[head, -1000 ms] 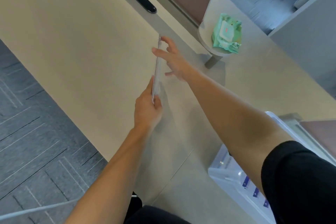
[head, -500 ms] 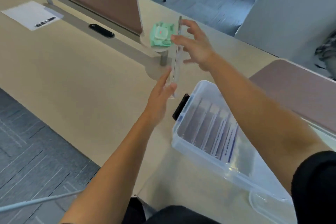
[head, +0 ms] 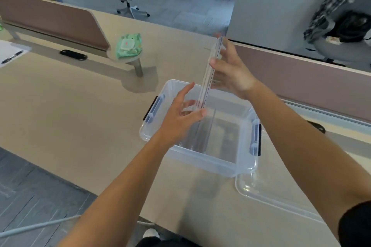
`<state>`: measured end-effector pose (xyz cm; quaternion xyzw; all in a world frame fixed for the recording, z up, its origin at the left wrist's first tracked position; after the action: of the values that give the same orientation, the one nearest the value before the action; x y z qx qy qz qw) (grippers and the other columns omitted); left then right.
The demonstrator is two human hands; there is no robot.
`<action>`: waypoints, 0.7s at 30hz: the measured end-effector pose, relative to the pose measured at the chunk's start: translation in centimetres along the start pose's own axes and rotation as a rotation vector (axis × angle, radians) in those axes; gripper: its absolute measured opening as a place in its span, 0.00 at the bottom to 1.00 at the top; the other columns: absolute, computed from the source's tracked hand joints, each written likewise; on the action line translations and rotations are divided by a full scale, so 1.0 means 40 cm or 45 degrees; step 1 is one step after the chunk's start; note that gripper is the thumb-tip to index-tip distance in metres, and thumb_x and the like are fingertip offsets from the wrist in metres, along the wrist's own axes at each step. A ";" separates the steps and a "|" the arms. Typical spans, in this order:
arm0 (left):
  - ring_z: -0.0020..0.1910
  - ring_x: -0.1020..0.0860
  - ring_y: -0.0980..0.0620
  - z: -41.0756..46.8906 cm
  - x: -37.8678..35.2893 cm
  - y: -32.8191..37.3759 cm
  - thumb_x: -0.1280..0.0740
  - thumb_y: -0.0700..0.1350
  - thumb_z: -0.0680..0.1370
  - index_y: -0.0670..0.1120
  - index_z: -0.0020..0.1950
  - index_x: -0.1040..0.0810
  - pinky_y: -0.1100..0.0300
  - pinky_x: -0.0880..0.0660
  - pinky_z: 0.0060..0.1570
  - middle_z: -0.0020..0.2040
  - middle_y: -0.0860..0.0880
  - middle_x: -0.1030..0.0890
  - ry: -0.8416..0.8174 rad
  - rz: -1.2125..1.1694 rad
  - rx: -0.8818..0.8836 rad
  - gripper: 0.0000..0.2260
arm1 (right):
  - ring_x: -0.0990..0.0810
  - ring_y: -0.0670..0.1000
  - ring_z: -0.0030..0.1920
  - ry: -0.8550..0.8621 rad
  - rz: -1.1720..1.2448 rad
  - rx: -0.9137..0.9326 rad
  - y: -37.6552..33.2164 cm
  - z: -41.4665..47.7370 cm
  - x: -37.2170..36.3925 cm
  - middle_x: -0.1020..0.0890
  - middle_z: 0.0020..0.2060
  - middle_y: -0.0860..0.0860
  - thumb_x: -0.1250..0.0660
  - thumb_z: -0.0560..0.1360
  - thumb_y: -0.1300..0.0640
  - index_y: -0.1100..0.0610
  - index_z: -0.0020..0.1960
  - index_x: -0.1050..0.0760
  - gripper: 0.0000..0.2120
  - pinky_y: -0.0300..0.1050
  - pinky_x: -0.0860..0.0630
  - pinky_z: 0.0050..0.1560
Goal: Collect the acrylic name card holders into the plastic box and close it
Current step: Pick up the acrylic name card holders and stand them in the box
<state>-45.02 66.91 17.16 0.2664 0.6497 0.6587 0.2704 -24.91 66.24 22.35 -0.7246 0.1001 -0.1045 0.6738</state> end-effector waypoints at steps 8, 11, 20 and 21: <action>0.68 0.29 0.52 -0.032 -0.039 0.017 0.20 0.57 0.63 0.70 0.74 0.49 0.48 0.29 0.67 0.75 0.48 0.36 -0.368 0.243 0.071 0.49 | 0.24 0.64 0.63 0.240 0.093 -0.030 -0.004 -0.113 0.068 0.31 0.72 0.48 0.25 0.65 0.40 0.37 0.72 0.37 0.38 0.67 0.20 0.49; 0.64 0.26 0.54 -0.038 -0.035 0.024 0.21 0.56 0.64 0.69 0.74 0.45 0.56 0.26 0.63 0.73 0.51 0.31 -0.265 0.426 -0.070 0.46 | 0.25 0.63 0.63 0.155 -0.007 -0.079 -0.002 -0.131 0.063 0.33 0.73 0.49 0.26 0.65 0.39 0.37 0.72 0.38 0.39 0.61 0.19 0.46; 0.59 0.24 0.53 -0.020 -0.046 -0.031 0.20 0.52 0.64 0.69 0.71 0.40 0.56 0.21 0.56 0.68 0.56 0.30 -0.291 0.454 -0.113 0.43 | 0.33 0.56 0.73 -0.012 -0.166 -0.054 0.047 -0.153 0.074 0.42 0.77 0.42 0.23 0.62 0.37 0.35 0.78 0.52 0.53 0.63 0.22 0.58; 0.60 0.25 0.53 -0.016 -0.046 -0.036 0.20 0.52 0.65 0.69 0.71 0.40 0.57 0.21 0.56 0.69 0.56 0.30 -0.305 0.421 -0.090 0.43 | 0.34 0.55 0.73 0.002 -0.206 -0.026 0.051 -0.154 0.077 0.42 0.77 0.42 0.24 0.63 0.38 0.35 0.77 0.52 0.52 0.63 0.21 0.58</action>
<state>-44.15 65.18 15.71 0.4362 0.5368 0.6800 0.2431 -23.73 59.32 20.80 -0.7370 0.0428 -0.1582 0.6557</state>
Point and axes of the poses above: each hand's wrist, its own z-axis towards the middle knuckle, its own x-axis out of the back of the hand, y = z × x, the point moved 2 cm from there along z, towards the middle knuckle
